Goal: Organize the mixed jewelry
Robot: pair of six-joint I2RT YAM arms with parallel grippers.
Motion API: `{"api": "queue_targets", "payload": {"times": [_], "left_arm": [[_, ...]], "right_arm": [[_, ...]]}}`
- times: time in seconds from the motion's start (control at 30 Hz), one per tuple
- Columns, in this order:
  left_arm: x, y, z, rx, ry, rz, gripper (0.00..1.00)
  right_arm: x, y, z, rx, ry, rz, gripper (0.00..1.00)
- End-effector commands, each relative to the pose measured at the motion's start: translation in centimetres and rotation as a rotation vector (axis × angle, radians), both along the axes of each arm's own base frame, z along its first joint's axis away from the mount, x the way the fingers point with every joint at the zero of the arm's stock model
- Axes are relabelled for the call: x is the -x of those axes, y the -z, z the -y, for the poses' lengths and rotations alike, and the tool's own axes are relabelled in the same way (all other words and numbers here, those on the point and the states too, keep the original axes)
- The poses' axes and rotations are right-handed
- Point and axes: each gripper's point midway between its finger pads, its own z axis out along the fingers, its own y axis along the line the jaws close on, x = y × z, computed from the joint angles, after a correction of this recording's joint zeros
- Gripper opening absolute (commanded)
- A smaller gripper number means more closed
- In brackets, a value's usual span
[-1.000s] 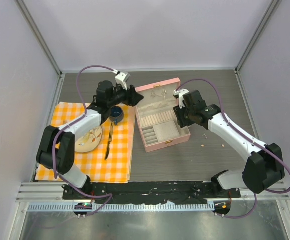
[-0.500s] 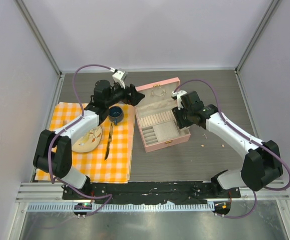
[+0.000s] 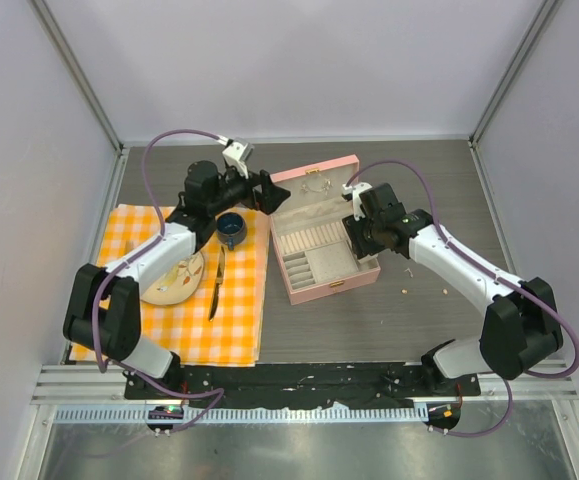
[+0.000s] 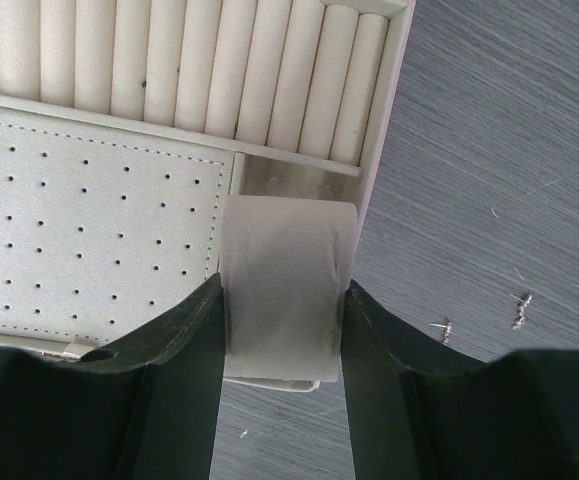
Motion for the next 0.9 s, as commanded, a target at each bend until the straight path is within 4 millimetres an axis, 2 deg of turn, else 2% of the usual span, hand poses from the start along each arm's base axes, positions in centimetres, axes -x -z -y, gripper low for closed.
{"api": "queue_targets", "payload": {"times": [0.0, 0.47, 0.73, 0.87], "left_arm": [[0.9, -3.0, 0.1, 0.03, 0.023, 0.089, 1.0], [1.4, -3.1, -1.1, -0.006, -0.018, 0.142, 1.0], [1.6, -3.2, -1.3, -0.009, -0.023, 0.149, 1.0], [1.6, -3.2, -1.4, -0.012, -0.025, 0.15, 1.0]], "right_arm": [[-0.6, -0.4, -0.7, -0.034, 0.01, 0.029, 0.01], [-0.4, 1.0, -0.7, -0.026, 0.025, -0.008, 0.01], [-0.5, 1.6, 0.1, 0.005, 0.048, 0.0, 0.01], [-0.4, 1.8, -0.2, -0.008, 0.061, -0.016, 0.13]]}}
